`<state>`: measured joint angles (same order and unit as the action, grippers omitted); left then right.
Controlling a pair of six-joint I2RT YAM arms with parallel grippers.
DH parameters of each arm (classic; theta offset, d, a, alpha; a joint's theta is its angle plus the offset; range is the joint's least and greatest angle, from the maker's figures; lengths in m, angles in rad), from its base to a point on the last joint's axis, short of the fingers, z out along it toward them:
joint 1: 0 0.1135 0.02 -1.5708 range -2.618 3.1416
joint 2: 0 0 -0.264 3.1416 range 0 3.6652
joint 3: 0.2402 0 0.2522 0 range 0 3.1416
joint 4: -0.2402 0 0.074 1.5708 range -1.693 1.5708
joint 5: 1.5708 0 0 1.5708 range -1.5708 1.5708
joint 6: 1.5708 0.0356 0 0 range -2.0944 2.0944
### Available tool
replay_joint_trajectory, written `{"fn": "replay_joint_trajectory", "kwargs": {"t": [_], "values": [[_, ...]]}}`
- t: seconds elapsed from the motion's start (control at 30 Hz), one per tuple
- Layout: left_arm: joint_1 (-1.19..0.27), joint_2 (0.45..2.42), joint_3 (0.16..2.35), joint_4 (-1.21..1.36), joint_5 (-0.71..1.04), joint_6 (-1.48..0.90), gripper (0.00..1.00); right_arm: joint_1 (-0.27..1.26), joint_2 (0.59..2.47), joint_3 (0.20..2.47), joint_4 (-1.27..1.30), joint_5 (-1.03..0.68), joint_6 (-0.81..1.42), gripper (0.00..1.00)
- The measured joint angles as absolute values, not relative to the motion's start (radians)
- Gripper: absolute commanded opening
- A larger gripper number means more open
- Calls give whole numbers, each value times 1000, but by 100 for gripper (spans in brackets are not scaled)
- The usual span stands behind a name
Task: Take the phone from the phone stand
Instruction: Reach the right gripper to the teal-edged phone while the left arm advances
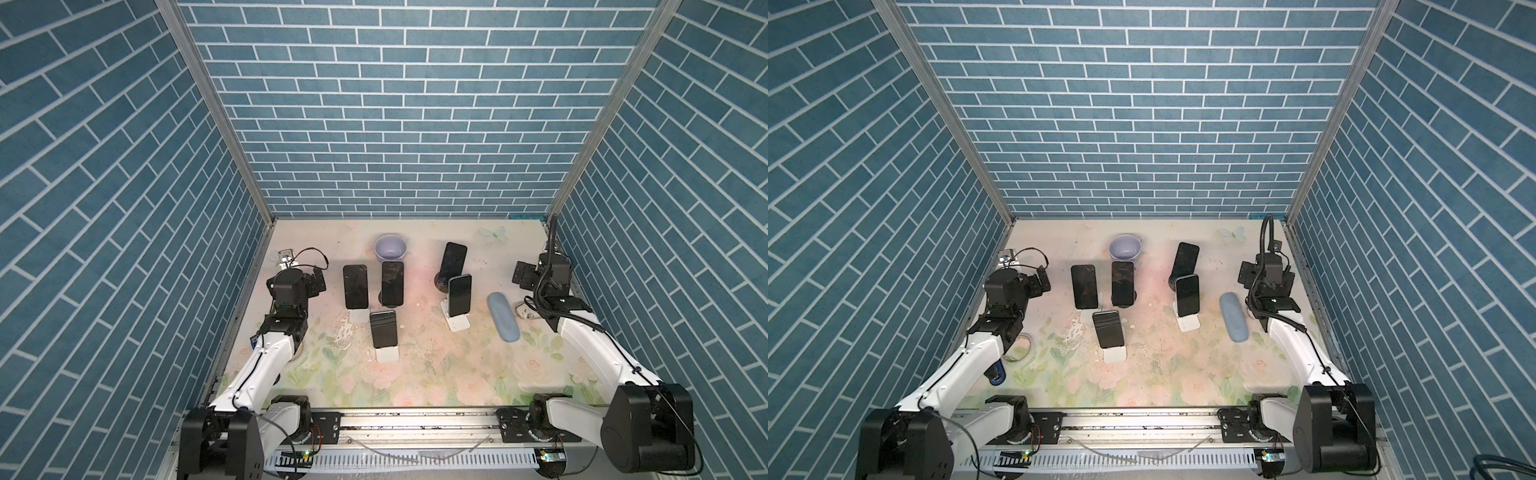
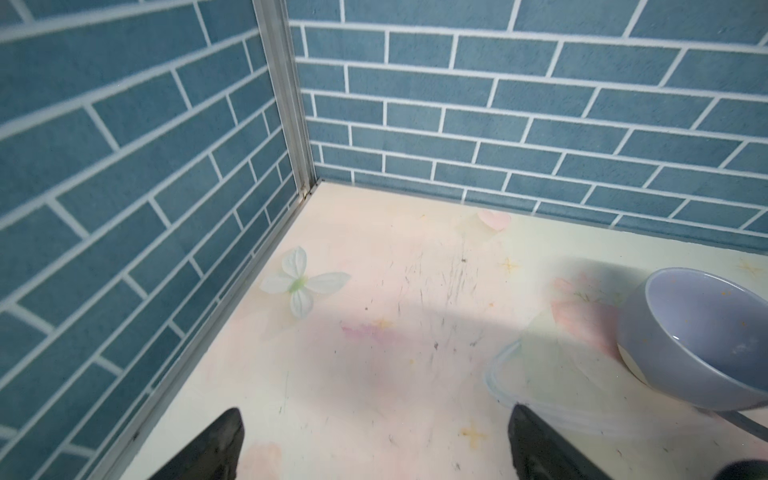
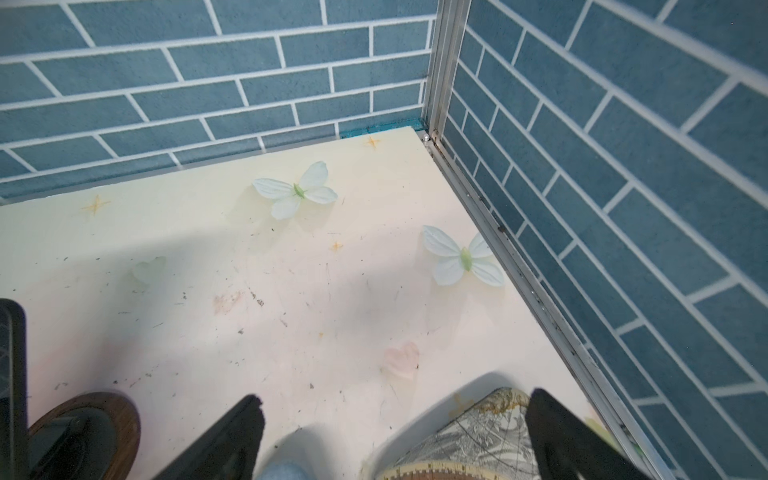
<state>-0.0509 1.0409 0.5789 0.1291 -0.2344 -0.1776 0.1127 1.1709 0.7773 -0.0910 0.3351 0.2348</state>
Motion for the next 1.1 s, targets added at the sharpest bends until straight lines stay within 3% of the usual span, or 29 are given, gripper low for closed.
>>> {"fn": "replay_joint_trajectory", "kwargs": {"t": [0.43,0.77,1.1], "values": [[-82,868,671,-242,-104,-345,100,199,1008,795,-365,75,292,99],[-199,734,673,-325,-23,-414,100,376,948,713,-343,-44,292,99],[-309,748,696,-336,-10,-442,100,490,1026,699,-253,-47,292,99]]}}
